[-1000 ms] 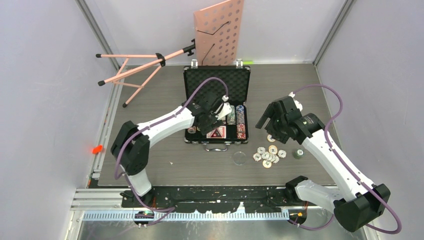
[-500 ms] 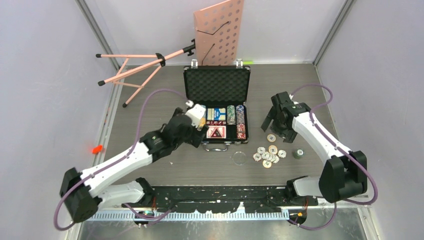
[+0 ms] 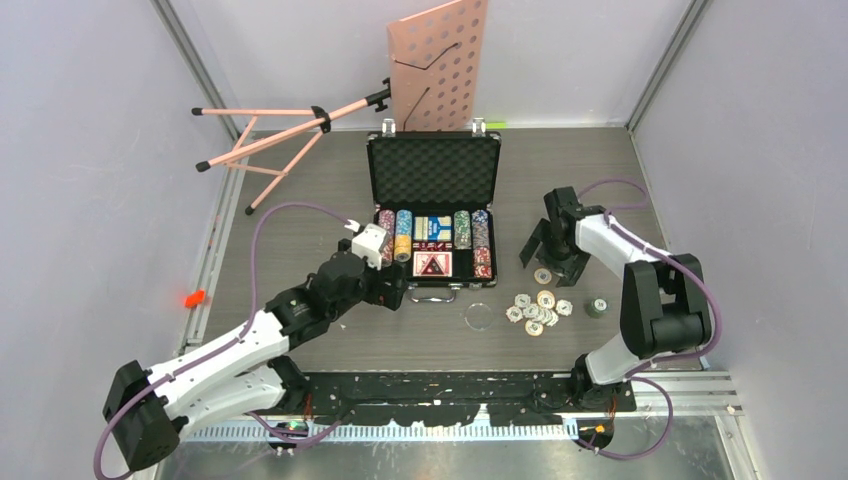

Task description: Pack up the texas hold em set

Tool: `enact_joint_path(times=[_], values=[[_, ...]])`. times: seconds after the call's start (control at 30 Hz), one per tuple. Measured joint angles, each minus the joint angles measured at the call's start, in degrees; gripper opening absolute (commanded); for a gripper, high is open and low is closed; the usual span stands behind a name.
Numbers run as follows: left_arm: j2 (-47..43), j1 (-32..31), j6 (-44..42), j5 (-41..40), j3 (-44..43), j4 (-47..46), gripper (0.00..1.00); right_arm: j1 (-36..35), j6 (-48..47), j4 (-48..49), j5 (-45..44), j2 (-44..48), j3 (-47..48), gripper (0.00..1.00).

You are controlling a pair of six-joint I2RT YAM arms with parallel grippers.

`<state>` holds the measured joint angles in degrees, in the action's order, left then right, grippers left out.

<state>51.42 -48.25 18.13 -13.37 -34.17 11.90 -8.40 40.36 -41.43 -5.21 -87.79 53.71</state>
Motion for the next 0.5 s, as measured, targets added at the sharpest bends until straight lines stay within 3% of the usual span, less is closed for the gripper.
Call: enact_joint_path(times=[0.23,0.5], values=[[-1.77,0.0,1.49,0.85,1.4,-1.95,1.0,0.28,-0.74,1.75,-0.66,-4.09,-0.07,0.85],[-1.86,0.0,1.68,0.98,1.4,-2.12,1.0,2.08,-1.92,1.92,-0.26,-5.64,-0.09,0.65]])
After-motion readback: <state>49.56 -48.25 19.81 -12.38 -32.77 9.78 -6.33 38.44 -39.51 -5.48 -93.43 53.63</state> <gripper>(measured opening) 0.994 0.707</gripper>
